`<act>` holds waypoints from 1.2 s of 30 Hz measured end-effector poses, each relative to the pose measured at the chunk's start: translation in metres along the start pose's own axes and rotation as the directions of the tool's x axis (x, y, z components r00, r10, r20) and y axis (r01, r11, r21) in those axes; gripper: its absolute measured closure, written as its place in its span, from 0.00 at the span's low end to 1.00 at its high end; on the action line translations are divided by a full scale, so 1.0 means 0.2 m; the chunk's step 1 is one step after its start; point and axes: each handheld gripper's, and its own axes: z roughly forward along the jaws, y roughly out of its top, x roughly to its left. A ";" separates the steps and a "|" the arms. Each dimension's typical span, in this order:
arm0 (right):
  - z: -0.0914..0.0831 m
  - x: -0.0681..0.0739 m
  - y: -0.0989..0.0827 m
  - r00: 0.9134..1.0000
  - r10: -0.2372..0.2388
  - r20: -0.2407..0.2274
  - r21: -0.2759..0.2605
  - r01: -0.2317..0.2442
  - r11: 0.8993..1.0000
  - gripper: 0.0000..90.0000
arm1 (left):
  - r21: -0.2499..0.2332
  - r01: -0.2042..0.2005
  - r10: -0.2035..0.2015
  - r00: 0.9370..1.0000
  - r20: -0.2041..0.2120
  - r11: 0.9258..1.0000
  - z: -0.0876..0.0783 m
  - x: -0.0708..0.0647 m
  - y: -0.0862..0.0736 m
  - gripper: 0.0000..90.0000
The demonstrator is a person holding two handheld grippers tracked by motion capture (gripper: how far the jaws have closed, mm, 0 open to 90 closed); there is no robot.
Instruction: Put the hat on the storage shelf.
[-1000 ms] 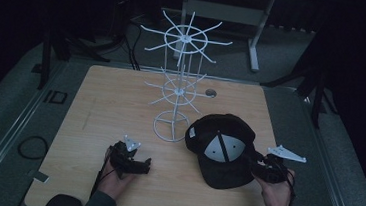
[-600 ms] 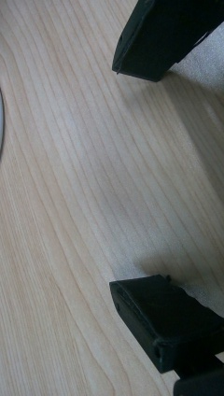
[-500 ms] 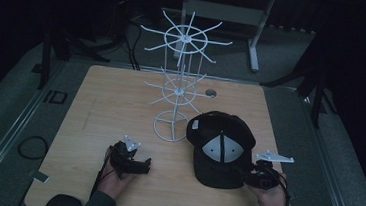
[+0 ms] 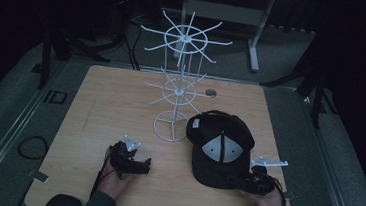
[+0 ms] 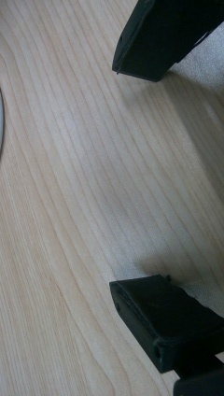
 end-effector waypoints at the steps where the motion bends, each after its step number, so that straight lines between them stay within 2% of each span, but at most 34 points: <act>1: 0.00 0.00 0.00 1.000 0.000 -0.009 0.001 0.000 1.000 0.63 | 0.000 0.000 0.000 1.000 0.000 1.000 0.00 0.00 0.00 0.00; 4: 0.01 0.01 0.00 0.999 0.006 -0.051 -0.004 -0.006 1.000 0.70 | 0.000 0.000 0.000 1.000 0.000 1.000 0.00 0.00 0.00 0.00; 6: 0.01 0.01 0.00 0.998 0.013 -0.061 -0.006 -0.014 1.000 0.73 | 0.000 0.000 0.000 1.000 0.000 1.000 0.00 0.00 0.00 0.00; 8: 0.01 0.03 0.00 0.995 0.030 -0.096 -0.029 -0.033 0.999 0.79 | 0.000 0.001 -0.001 1.000 0.000 1.000 0.00 0.00 0.00 0.00; 12: 0.01 0.07 0.03 0.994 0.037 -0.107 -0.057 -0.043 0.997 0.84 | 0.000 0.001 -0.001 1.000 0.000 1.000 0.00 0.00 0.00 0.00; 17: -0.01 0.09 0.06 0.987 0.073 -0.141 -0.112 -0.089 0.990 0.92 | 0.000 0.000 0.000 1.000 0.000 1.000 0.00 0.00 0.00 0.00; 20: -0.02 0.10 0.06 0.989 0.087 -0.120 -0.123 -0.102 0.987 0.92 | 0.000 0.001 -0.001 1.000 0.000 1.000 0.00 0.00 0.00 0.00; 21: -0.02 0.11 0.07 0.990 0.096 -0.099 -0.136 -0.109 0.985 0.93 | 0.000 0.000 0.000 1.000 0.000 1.000 0.00 0.00 0.00 0.00; 24: -0.03 0.11 0.07 0.991 0.096 -0.092 -0.141 -0.108 0.984 0.93 | 0.000 0.000 0.000 1.000 0.000 1.000 0.00 0.00 0.00 0.00; 26: -0.04 0.12 0.08 0.993 0.102 -0.052 -0.166 -0.109 0.980 0.94 | 0.000 0.000 0.000 1.000 0.000 1.000 0.00 0.00 0.00 0.00; 28: -0.06 0.13 0.09 0.995 0.096 -0.026 -0.187 -0.099 0.977 0.96 | 0.000 0.000 0.000 1.000 0.000 1.000 0.00 0.00 0.00 0.00; 36: -0.06 0.17 0.13 0.996 0.065 0.052 -0.201 -0.053 0.978 0.96 | 0.000 0.000 0.000 1.000 0.000 1.000 0.00 0.00 0.00 0.00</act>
